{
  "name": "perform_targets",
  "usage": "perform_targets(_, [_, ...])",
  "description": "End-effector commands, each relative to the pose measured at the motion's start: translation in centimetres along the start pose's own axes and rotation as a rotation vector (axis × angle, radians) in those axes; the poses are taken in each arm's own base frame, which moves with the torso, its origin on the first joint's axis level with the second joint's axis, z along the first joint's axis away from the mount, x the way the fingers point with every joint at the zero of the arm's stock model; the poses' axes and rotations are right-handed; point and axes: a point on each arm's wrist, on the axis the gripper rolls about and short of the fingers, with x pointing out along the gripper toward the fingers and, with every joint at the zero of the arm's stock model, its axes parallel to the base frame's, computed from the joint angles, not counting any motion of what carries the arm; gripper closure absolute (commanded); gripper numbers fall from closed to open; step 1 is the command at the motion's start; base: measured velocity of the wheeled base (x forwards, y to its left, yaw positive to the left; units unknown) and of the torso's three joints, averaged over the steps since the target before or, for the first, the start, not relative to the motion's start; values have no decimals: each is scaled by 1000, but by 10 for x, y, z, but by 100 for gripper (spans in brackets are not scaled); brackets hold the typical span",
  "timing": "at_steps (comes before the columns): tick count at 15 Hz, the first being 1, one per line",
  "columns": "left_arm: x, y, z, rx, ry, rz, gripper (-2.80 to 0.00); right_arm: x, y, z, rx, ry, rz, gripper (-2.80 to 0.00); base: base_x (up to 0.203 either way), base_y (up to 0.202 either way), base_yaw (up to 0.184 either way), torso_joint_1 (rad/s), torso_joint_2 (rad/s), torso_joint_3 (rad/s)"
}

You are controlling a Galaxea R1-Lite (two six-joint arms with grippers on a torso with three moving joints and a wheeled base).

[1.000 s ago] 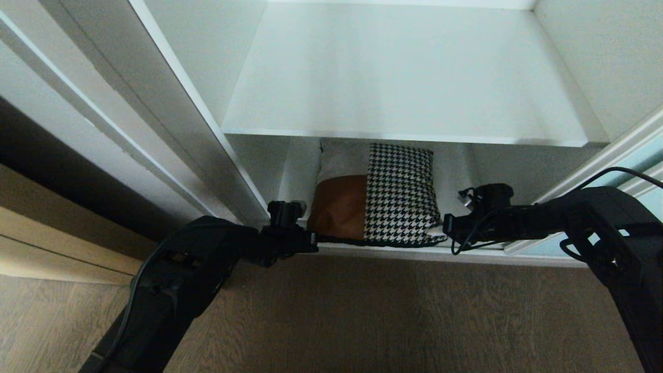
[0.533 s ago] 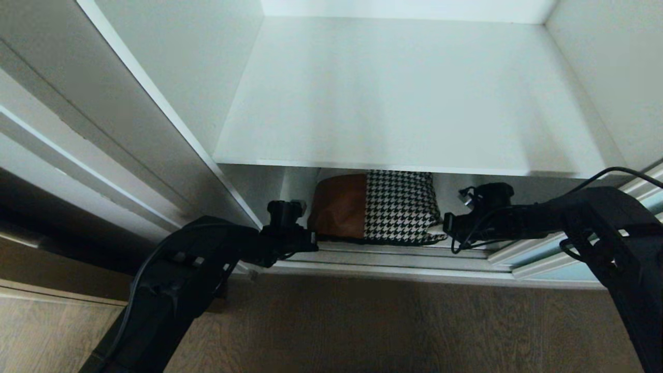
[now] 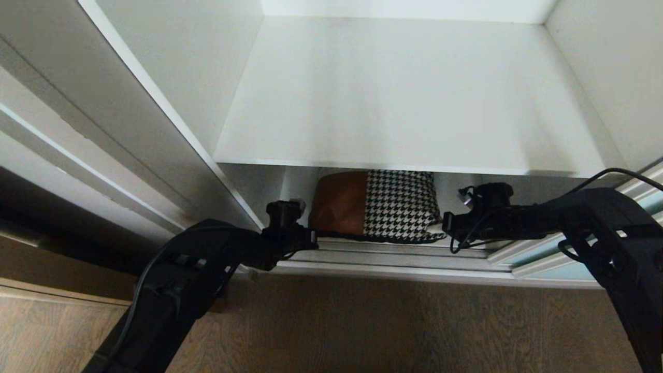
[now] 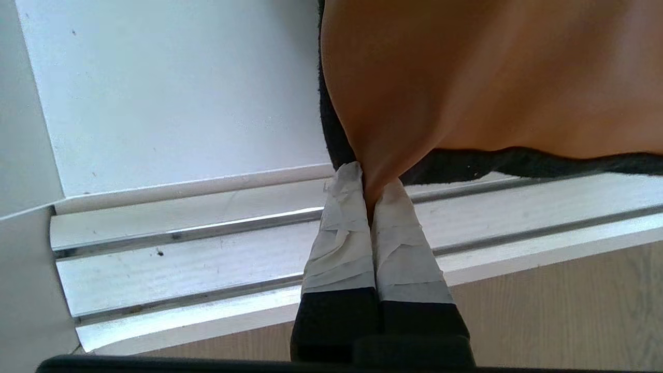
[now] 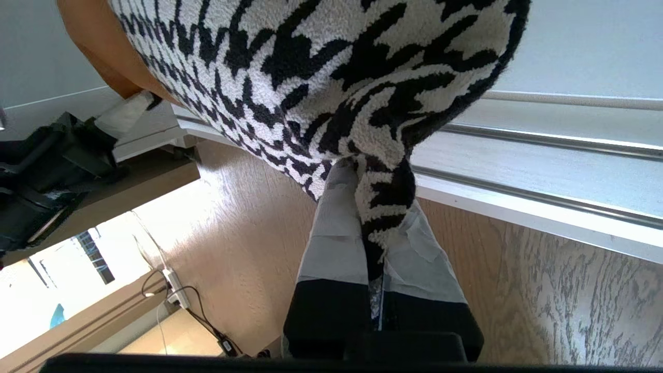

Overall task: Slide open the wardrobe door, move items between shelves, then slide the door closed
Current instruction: Place the pillow on the lower shelf

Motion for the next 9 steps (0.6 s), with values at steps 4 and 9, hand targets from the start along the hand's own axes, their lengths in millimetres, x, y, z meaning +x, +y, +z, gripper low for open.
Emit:
perform_targets(4, [3,1,-8,3,11,0,0,1,-1,-1,4,4,2,0,60,0,-2,-2,0,2])
perform_targets(9, [-2,-1,4,6,1,10,0,1,-1,-1,3,3,2,0,59,0,2,2,1,1])
